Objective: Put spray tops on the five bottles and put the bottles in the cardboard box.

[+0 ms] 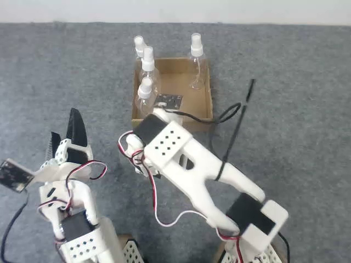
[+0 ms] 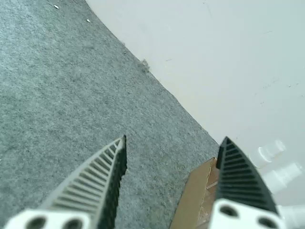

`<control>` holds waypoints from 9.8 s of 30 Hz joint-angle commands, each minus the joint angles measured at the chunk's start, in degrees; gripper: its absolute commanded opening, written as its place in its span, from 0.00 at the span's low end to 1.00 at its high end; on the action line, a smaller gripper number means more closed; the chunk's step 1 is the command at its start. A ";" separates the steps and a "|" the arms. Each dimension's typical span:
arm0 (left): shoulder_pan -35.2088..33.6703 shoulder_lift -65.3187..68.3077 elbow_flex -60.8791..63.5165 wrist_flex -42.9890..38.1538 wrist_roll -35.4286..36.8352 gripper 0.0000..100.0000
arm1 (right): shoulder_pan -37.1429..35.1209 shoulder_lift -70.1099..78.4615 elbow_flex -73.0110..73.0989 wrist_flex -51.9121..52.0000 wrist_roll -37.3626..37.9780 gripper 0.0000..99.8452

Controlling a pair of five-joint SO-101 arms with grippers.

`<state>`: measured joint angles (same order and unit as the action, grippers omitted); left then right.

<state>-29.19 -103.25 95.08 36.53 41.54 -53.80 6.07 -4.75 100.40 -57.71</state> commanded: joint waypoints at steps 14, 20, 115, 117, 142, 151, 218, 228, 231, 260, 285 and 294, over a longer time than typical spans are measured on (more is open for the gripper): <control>-0.26 -0.97 -2.07 -1.93 0.35 0.29 | 1.36 -4.44 -0.18 -22.29 -0.18 0.30; -0.26 -0.97 -2.07 -1.93 0.35 0.29 | 1.36 4.00 -0.53 -29.32 -0.18 0.30; -0.18 -0.97 -1.98 -1.93 0.26 0.29 | 7.25 -3.30 -0.44 -6.73 13.63 0.30; -0.18 -0.97 -1.98 -1.93 0.26 0.29 | 7.25 -3.47 -0.26 -8.75 13.54 0.30; -0.09 -0.97 -1.98 -1.93 0.26 0.29 | 9.45 14.99 -0.44 -33.98 8.09 0.29; -0.09 -0.97 -1.98 -1.93 0.26 0.29 | 9.45 20.70 -0.26 -32.13 7.82 0.29; 0.00 -0.97 -1.98 -1.93 0.18 0.29 | 6.02 22.29 -0.53 -0.84 25.85 0.29; 0.00 -0.97 -1.98 -1.93 0.18 0.29 | 6.37 22.29 -0.88 0.22 31.91 0.09; 0.00 -0.97 -1.98 -1.93 0.18 0.29 | 6.37 21.23 -2.99 2.15 36.04 0.04; 0.00 -0.97 -1.98 -1.93 0.18 0.29 | 6.37 -9.27 5.63 1.89 66.99 0.01; 0.00 -0.97 -1.98 -1.93 0.09 0.29 | 11.30 -11.91 32.35 -37.58 67.16 0.01; 0.00 -0.97 -1.98 -1.93 0.09 0.29 | 11.21 -11.82 33.49 -38.73 67.16 0.18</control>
<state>-29.19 -103.25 95.08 36.53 41.54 -43.43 -2.73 28.40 63.38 8.66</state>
